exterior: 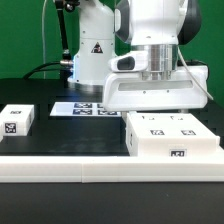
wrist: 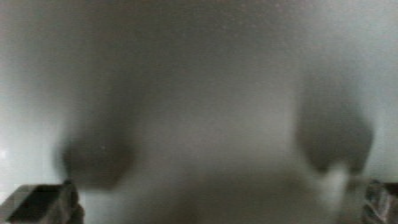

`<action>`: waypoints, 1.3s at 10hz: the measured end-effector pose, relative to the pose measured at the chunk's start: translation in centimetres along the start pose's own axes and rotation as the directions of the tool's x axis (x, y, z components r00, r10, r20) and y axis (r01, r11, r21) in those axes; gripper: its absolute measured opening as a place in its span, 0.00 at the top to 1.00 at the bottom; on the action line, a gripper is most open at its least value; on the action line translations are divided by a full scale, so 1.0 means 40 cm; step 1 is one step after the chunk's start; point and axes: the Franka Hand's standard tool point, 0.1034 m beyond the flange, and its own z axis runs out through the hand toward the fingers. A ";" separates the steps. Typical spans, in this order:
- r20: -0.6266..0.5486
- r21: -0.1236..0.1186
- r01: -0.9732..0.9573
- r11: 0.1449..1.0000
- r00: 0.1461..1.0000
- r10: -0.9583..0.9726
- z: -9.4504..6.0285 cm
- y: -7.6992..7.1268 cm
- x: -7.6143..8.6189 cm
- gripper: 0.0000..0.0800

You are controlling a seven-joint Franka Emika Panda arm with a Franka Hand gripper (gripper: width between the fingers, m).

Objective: Assemble cabinet

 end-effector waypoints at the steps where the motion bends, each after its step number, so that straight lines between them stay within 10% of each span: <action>1: 0.000 0.000 0.000 1.000 1.000 0.000 0.000 0.000 0.000 0.00; 13: -0.016 0.000 0.029 1.000 0.999 -0.029 -0.003 0.009 0.056 0.00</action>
Offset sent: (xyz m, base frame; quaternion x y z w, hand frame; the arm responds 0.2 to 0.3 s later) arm 0.0253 -0.0082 -0.0156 -0.0148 0.0168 -0.0127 0.9997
